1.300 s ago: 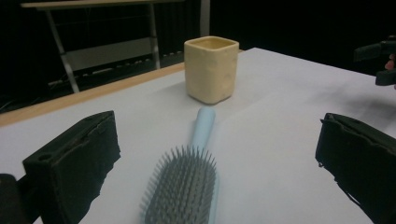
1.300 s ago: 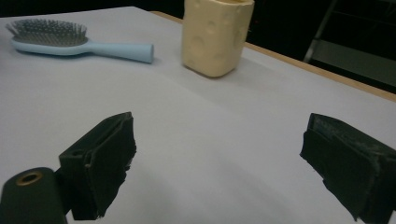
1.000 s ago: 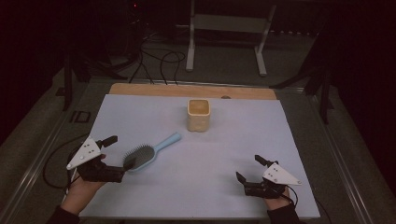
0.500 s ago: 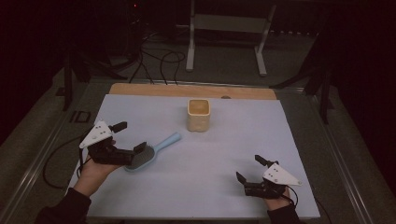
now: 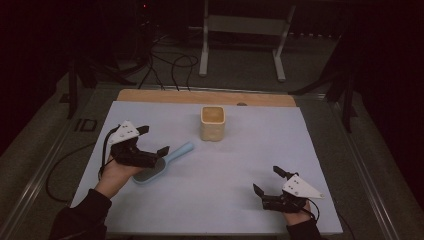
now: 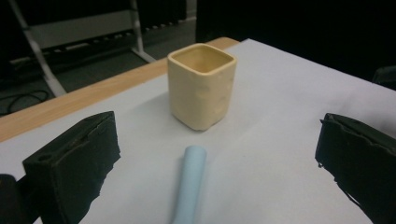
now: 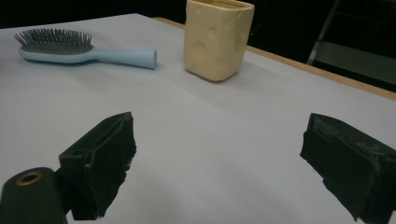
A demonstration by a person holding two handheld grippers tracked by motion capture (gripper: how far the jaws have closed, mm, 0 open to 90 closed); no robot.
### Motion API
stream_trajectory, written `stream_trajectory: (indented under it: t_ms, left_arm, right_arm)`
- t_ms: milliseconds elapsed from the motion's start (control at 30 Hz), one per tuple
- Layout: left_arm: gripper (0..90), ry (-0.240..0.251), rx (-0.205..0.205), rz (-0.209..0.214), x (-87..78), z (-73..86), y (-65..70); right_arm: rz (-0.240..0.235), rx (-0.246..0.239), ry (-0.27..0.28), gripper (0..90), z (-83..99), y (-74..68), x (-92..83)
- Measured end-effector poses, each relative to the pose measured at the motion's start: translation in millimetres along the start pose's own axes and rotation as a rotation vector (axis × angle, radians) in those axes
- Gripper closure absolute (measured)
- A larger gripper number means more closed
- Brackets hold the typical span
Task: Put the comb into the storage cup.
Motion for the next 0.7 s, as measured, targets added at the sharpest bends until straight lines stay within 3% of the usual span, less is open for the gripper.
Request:
stream_trajectory:
  t_ms: [367,567,700]
  left_arm:
    - [0.6,-0.081,-0.015,0.014,38.0,-1.4,-4.2]
    - [3.2,-0.115,-0.016,-0.001,56.0,-1.4,-7.4]
    - [7.8,-0.136,-0.031,-0.039,65.4,0.1,-12.4]
  right_arm:
    - [-0.001,0.005,0.01,9.4,-1.0,-0.4,-0.8]
    - [-0.003,0.006,0.014,9.4,-1.2,-0.7,-1.1]
    - [-0.008,0.012,0.017,9.4,-1.7,-0.9,-1.2]
Point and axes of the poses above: each handheld gripper's, and its own axes: x roughly forward along the jaws, z roughly out of its underside, y roughly to its right, the point moved 4 cm from there along x, roughly forward along the jaws, and after that the axes turned 8 degrees about z, right-handed, at the moved point
